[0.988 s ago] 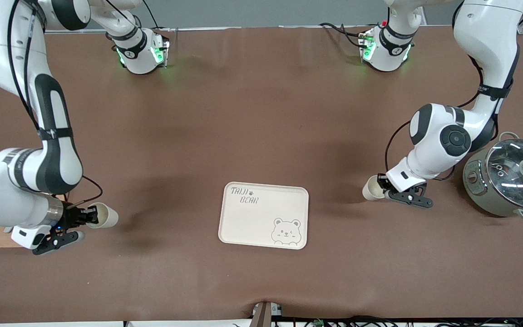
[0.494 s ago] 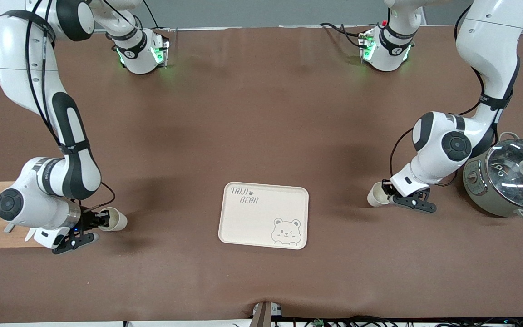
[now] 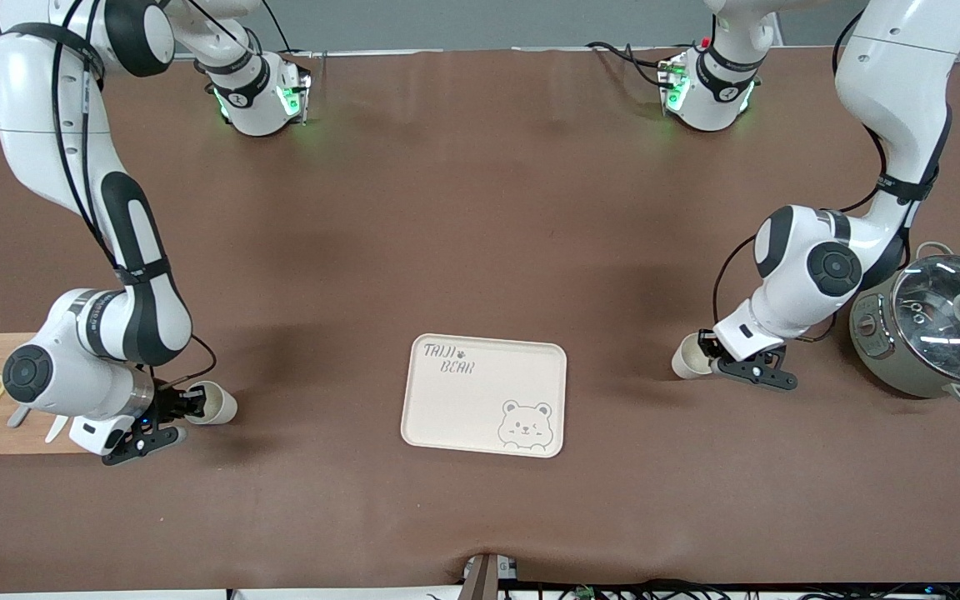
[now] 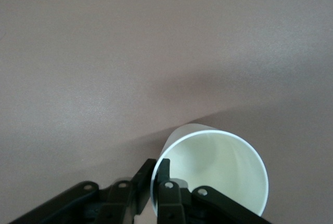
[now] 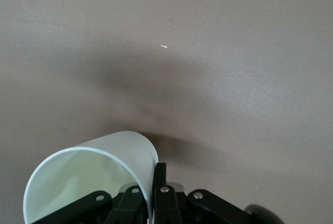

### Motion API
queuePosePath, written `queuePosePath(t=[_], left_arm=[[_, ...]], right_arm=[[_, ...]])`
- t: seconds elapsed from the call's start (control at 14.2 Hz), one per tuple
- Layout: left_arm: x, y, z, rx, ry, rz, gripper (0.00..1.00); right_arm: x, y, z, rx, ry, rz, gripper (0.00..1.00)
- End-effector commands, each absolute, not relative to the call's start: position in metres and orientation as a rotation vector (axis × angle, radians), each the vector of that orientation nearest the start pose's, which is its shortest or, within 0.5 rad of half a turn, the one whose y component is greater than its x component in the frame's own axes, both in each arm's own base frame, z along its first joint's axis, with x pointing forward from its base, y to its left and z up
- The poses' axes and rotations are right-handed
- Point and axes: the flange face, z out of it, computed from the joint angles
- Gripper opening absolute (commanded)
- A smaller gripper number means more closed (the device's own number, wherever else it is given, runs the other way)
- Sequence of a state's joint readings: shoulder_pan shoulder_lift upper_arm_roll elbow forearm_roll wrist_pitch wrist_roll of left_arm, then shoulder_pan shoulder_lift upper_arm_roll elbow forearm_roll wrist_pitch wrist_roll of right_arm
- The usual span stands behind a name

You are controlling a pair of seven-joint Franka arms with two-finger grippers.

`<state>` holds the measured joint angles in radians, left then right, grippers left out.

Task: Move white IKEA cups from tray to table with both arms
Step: 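Lower the right gripper's cup near the cutting board while the left gripper holds, then open the right gripper and withdraw while the left gripper lowers its cup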

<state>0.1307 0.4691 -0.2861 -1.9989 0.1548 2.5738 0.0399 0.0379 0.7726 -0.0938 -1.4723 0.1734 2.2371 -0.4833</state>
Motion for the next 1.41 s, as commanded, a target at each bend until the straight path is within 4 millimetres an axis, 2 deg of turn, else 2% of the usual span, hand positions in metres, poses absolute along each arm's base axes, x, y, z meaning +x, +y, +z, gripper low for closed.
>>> queuePosePath(t=[0.0,0.14,0.21,0.28,0.35,0.49,0.64,0.85,1.06,1.13,1.2,1.34], left_arm=[[0.615,-0.099,0.242,-3.132,0.48,-0.234,1.0],[0.614,-0.099,0.242,-3.134,0.473,-0.239,1.0],[0.615,-0.099,0.242,-3.135,0.463,-0.241,1.0],[0.614,-0.099,0.242,-3.136,0.459,-0.239,1.0],[0.614,-0.099,0.242,-3.137,0.456,-0.239,1.0],[0.614,-0.1,0.242,-3.137,0.456,-0.241,1.0],[0.614,-0.1,0.242,-3.139,0.447,-0.241,1.0],[0.614,-0.105,0.242,-3.143,0.43,-0.24,1.0],[0.614,-0.106,0.243,-3.144,0.427,-0.242,1.0],[0.614,-0.106,0.243,-3.144,0.427,-0.242,1.0],[0.614,-0.106,0.243,-3.144,0.427,-0.242,1.0],[0.614,-0.105,0.245,-3.142,0.427,-0.247,1.0]], right_arm=[[0.718,-0.024,0.212,-3.017,-0.529,-0.048,0.0],[0.719,-0.023,0.213,-3.018,-0.531,-0.048,0.0],[0.719,-0.021,0.214,-3.017,-0.536,-0.05,0.21],[0.719,-0.022,0.214,-3.018,-0.532,-0.05,0.67],[0.72,-0.022,0.216,-3.019,-0.53,-0.054,1.0],[0.725,-0.025,0.227,-3.021,-0.525,-0.078,1.0],[0.732,-0.021,0.249,-3.018,-0.555,-0.053,1.0],[0.742,-0.026,0.299,-2.996,-0.558,0.033,1.0],[0.735,-0.035,0.345,-2.991,-0.553,0.16,1.0],[0.73,-0.037,0.364,-2.986,-0.547,0.198,1.0],[0.721,-0.04,0.394,-2.981,-0.538,0.213,1.0],[0.695,-0.046,0.467,-2.991,-0.468,0.214,1.0]])
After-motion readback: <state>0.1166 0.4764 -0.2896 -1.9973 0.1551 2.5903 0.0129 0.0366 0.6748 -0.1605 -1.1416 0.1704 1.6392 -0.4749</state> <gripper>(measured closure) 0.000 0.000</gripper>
